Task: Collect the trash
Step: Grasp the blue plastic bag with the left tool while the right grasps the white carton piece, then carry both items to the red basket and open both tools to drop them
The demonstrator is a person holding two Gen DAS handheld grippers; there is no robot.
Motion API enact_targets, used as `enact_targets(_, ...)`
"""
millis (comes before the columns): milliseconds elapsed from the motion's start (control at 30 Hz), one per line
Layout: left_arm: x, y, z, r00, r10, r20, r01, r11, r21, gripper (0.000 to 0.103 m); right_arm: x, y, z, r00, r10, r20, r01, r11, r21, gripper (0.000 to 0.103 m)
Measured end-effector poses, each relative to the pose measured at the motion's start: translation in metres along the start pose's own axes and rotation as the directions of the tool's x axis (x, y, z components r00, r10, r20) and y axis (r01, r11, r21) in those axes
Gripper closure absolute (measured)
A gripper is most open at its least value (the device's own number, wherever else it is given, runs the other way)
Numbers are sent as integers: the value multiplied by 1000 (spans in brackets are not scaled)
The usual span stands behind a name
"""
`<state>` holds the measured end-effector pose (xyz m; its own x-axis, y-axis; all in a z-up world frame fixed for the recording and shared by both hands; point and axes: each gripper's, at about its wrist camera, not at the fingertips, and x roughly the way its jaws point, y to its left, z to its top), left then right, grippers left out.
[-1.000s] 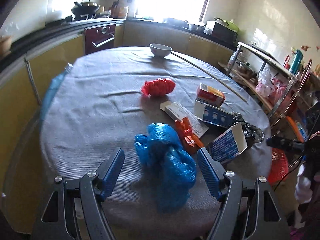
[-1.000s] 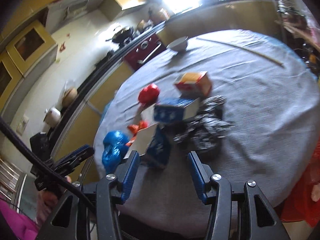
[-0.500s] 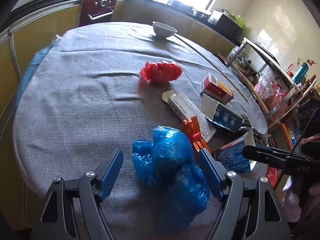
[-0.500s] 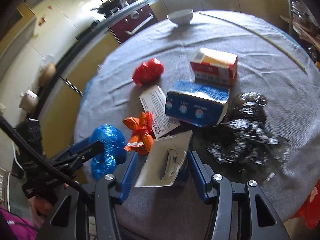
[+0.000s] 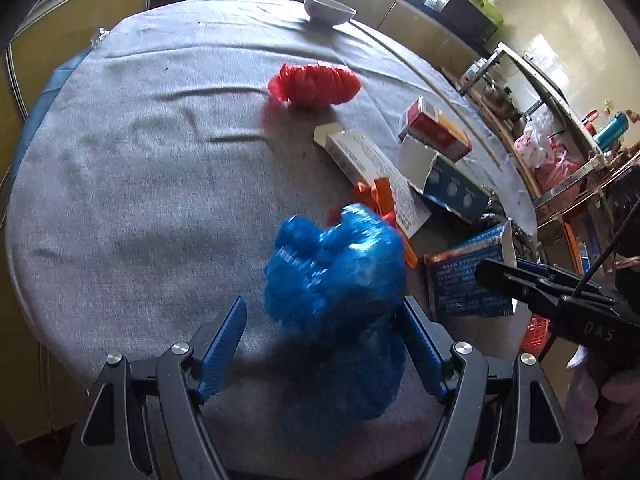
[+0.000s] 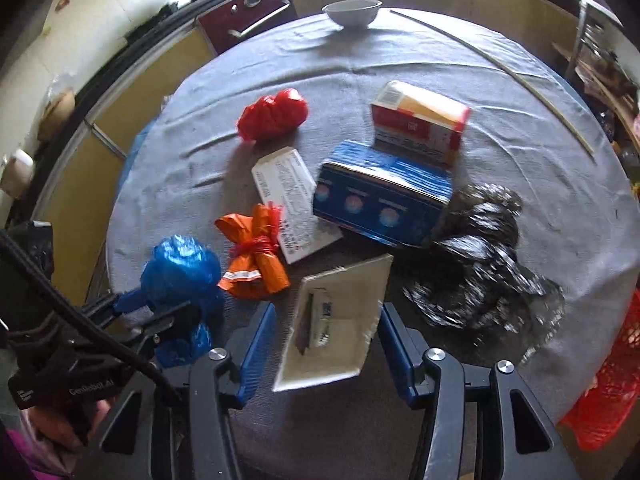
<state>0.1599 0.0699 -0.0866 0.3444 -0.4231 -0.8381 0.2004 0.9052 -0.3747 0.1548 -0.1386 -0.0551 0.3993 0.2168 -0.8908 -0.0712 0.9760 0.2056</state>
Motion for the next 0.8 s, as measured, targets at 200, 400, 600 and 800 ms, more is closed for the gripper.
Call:
enact_targets(200,3,1,-10,1000,-5,17,6,999,-53,37,-6,-12,-15,994,97,49,-98,995,19,61)
enact_targets(400,-1,-7,-24,997,51,65,-47,997,-68,54,-25,-21,-34,978,184,103,-183,983,-19,61)
enact_targets(600,-22,-31,-27,988,85,130,-79,996,-50,55,-47,-45,-47,961,216,173,-216,976,-19,61)
enact_targets(800,-48,-92,-23,969,30,243,-61,990,124,55,-79,-81,-55,926,239,293,-252,968,10,61)
